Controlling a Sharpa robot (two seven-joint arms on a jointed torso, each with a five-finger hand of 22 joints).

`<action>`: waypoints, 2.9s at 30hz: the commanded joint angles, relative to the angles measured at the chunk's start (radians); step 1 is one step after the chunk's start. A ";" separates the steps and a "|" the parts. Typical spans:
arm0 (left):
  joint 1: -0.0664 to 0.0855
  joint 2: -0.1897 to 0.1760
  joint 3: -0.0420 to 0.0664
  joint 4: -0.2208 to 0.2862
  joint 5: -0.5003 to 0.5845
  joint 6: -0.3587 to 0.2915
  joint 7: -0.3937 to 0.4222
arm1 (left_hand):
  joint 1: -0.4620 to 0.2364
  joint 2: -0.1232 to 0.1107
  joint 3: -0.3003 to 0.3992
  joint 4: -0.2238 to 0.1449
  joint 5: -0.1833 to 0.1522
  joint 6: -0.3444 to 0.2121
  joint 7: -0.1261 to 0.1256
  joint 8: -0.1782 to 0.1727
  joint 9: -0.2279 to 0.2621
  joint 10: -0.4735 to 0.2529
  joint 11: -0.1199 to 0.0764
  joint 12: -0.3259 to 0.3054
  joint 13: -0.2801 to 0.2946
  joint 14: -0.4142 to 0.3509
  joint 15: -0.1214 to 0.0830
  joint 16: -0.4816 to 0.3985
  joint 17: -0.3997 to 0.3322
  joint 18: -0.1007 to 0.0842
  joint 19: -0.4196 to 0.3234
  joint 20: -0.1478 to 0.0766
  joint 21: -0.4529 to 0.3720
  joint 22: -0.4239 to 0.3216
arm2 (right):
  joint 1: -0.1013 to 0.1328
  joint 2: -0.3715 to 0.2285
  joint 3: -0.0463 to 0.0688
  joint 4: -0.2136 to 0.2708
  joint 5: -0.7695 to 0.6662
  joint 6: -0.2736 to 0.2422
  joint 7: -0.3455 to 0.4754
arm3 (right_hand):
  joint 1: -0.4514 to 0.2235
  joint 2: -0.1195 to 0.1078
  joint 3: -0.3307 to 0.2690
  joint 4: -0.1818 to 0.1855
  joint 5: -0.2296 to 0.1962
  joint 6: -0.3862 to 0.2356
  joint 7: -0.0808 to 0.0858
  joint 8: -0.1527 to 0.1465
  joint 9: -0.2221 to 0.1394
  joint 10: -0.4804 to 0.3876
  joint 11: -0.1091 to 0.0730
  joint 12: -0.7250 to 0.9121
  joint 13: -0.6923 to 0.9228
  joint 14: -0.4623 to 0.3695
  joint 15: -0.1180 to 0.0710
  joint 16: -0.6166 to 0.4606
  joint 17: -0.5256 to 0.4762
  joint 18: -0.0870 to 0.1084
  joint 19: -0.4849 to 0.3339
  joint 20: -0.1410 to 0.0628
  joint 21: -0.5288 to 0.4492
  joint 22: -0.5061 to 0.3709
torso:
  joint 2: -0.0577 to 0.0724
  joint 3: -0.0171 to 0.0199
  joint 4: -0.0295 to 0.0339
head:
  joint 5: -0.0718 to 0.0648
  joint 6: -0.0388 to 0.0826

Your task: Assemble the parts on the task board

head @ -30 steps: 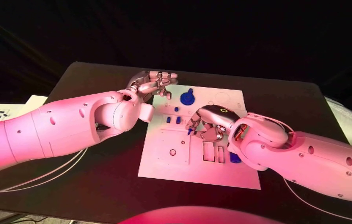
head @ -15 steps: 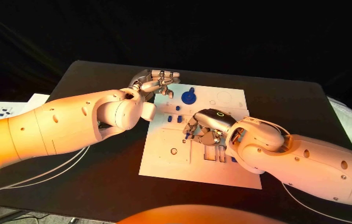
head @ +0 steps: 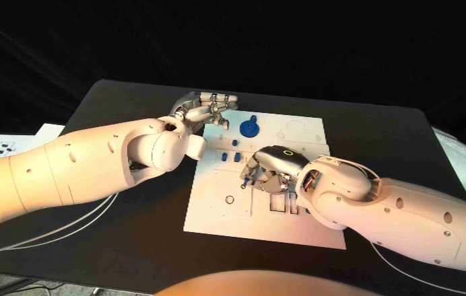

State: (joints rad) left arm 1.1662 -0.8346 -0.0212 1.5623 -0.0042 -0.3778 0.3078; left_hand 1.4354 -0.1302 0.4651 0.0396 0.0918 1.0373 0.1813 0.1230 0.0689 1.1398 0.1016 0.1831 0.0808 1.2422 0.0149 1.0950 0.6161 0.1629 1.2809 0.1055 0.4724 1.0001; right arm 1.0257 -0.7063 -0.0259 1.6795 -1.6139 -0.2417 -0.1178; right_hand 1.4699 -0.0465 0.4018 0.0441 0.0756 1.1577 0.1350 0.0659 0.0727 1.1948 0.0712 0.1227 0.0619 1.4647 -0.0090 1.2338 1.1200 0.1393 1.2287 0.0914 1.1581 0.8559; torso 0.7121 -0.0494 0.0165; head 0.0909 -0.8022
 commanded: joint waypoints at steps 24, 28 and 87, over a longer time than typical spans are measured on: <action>0.000 0.004 0.001 -0.002 0.003 0.021 0.001 | -0.004 0.007 -0.001 -0.008 -0.003 -0.010 0.000 0.005 0.000 -0.008 0.002 0.006 0.001 -0.006 0.000 -0.004 -0.004 0.018 -0.003 0.004 -0.004 -0.002 | -0.008 0.018 -0.005 -0.015 -0.049 0.081 -0.018 | -0.039 -0.013 0.002 0.005 0.004 -0.010 0.006 0.000 -0.001 -0.020 0.007 -0.015 0.000 0.034 0.002 0.006 0.003 -0.002 0.004 0.002 0.000 -0.005 | -0.001 0.0006 -0.0004 | -0.001 -0.005; 0.000 0.004 0.001 -0.001 0.003 0.021 0.000 | -0.007 0.007 -0.002 -0.007 -0.003 -0.011 0.001 0.006 0.000 -0.009 0.003 0.007 0.001 -0.006 0.000 -0.003 -0.004 0.018 -0.003 0.005 -0.005 -0.003 | -0.008 0.025 -0.006 -0.029 -0.045 0.095 -0.040 | -0.081 -0.039 -0.016 0.021 0.020 -0.052 0.021 -0.005 -0.008 -0.059 0.022 -0.035 0.000 0.035 0.013 0.015 0.012 -0.001 -0.001 0.011 -0.006 -0.016 | 0.000 0.0000 0.0007 | -0.003 -0.006; 0.000 -0.003 0.001 -0.007 0.003 0.027 -0.006 | -0.008 0.008 -0.003 -0.008 -0.003 -0.013 0.001 0.007 0.000 -0.012 0.003 0.009 0.001 -0.007 0.001 -0.004 -0.007 0.018 -0.003 0.005 -0.006 -0.004 | 0.122 -0.311 0.007 0.110 -0.058 0.060 -0.092 | -0.072 -0.072 -0.285 0.000 0.083 -0.186 -0.008 -0.002 -0.006 -0.250 0.021 -0.010 0.003 -0.008 0.014 -0.076 -0.112 0.027 -0.089 0.013 -0.124 -0.172 | -0.001 0.0012 -0.0029 | -0.065 0.030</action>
State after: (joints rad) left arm 1.1660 -0.8384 -0.0212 1.5542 -0.0040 -0.3709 0.2989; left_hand 1.4315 -0.1262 0.4624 0.0369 0.0918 1.0302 0.1815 0.1230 0.0689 1.1363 0.1052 0.1892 0.0808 1.2403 0.0168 1.0950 0.6095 0.1629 1.2809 0.1056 0.4724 0.9980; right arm 1.1465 -1.0193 -0.0191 1.7909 -1.6286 -0.2193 -0.1987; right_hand 1.3915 -0.1175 0.1230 0.0426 0.1532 0.9700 0.1335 0.0651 0.0659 0.9463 0.1009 0.1076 0.0650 1.4558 0.0104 1.1616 1.0073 0.1548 1.1391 0.1126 1.0377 0.6851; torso 0.7104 -0.0483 0.0126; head 0.0271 -0.7734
